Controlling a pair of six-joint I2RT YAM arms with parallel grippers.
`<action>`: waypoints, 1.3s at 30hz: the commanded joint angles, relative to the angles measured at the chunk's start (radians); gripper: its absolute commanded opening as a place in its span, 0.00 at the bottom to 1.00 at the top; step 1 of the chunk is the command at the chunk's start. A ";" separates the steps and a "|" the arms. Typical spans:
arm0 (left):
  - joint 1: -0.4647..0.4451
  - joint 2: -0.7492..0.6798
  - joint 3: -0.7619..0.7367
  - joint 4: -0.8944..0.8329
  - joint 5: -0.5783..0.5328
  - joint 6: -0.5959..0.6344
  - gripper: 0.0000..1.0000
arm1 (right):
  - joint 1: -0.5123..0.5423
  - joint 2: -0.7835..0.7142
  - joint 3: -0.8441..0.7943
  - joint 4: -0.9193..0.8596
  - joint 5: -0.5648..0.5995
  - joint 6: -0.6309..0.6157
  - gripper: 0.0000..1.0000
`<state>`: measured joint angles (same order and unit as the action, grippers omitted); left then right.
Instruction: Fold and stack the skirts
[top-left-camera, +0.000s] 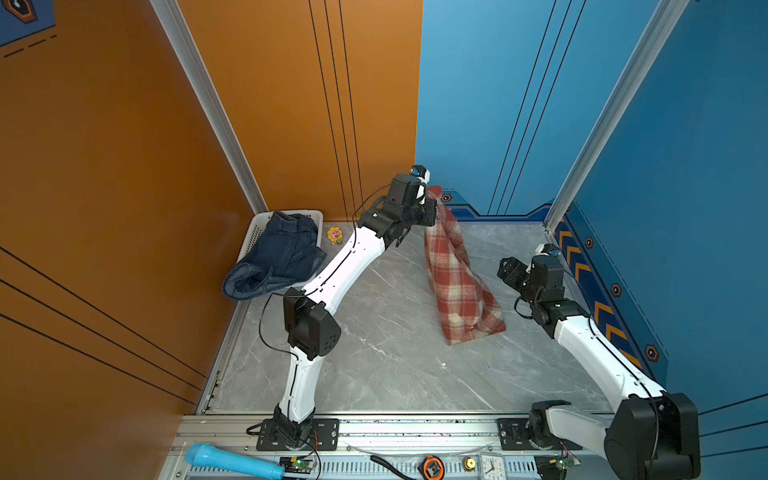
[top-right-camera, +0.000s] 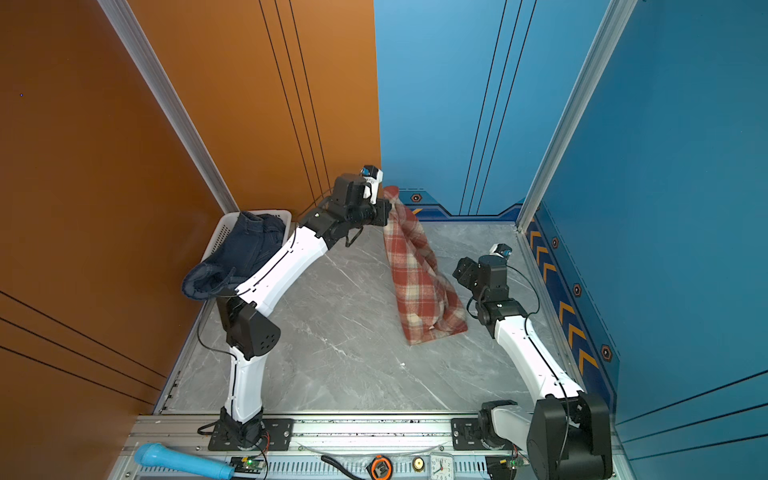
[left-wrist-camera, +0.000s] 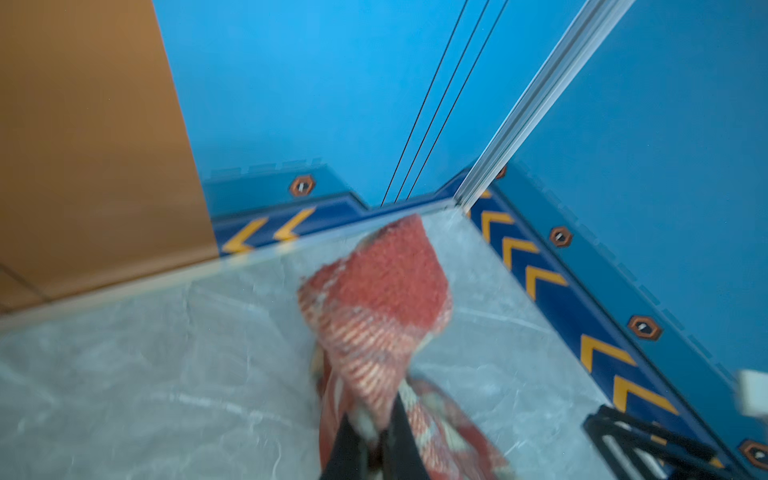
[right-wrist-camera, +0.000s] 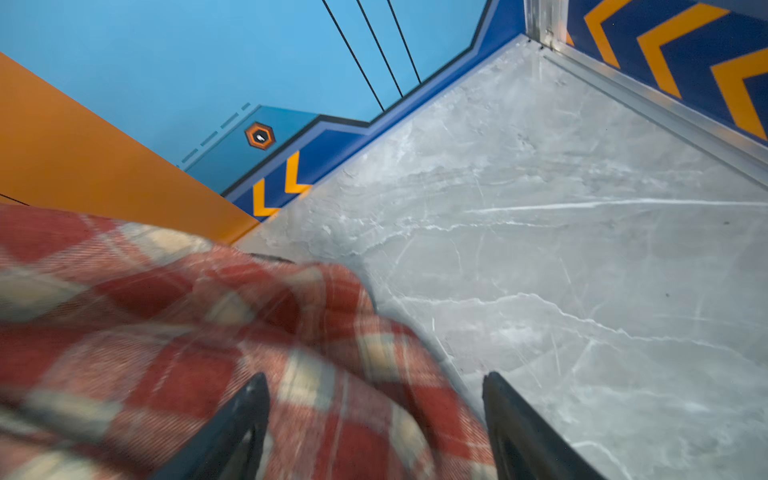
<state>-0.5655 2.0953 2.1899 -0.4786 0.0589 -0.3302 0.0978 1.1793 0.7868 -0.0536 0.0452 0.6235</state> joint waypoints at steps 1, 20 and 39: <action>0.048 -0.019 -0.111 0.023 0.036 -0.058 0.20 | 0.015 -0.004 -0.013 -0.147 -0.055 -0.045 0.81; 0.092 -0.183 -0.479 -0.065 -0.084 -0.013 0.69 | 0.283 0.315 0.019 -0.233 -0.008 -0.109 0.80; -0.206 -0.291 -0.786 0.216 0.076 0.099 0.80 | 0.177 0.218 0.095 -0.219 -0.049 -0.099 0.00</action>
<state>-0.7311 1.7706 1.3876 -0.3206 0.1181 -0.2630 0.2779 1.4223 0.8730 -0.2543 -0.0006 0.5045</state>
